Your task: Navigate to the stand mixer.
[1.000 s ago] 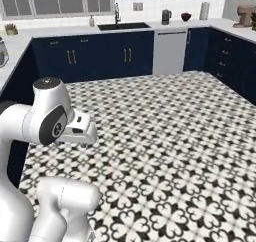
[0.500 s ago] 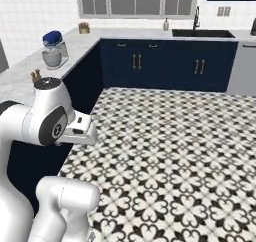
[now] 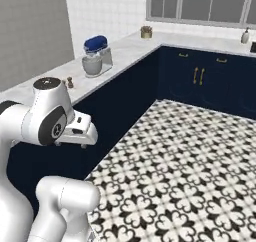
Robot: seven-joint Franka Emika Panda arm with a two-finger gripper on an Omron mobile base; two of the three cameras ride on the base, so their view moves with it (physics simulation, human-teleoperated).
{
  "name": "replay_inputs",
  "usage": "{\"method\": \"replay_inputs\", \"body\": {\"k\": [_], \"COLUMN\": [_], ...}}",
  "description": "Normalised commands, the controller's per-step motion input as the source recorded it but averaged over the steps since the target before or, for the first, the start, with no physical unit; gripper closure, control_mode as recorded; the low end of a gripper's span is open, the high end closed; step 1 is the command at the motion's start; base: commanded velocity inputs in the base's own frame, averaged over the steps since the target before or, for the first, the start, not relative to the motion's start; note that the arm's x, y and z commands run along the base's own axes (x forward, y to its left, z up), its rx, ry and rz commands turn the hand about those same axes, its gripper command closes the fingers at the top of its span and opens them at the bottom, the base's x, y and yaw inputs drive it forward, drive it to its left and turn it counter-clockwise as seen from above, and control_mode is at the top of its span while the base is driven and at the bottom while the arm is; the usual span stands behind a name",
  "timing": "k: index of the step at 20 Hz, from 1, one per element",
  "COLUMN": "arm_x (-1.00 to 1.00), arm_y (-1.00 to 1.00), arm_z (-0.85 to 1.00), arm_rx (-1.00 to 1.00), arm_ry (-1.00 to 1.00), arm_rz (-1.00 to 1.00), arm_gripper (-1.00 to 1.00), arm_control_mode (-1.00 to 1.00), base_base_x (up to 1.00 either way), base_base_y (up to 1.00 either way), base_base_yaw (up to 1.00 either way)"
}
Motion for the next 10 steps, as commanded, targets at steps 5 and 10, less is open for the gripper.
{"method": "replay_inputs", "body": {"k": [5, 10], "arm_x": [0.0, 0.0], "arm_y": [0.0, 0.0], "arm_z": [0.0, 0.0], "arm_rx": [0.0, 0.0], "arm_ry": [0.0, 0.0], "arm_rz": [0.0, 0.0], "arm_gripper": [-1.0, -1.0], "arm_control_mode": [1.0, 1.0], "base_base_x": [1.0, 1.0], "base_base_y": [-0.86, -0.87], "base_base_yaw": [0.51, 0.5]}}
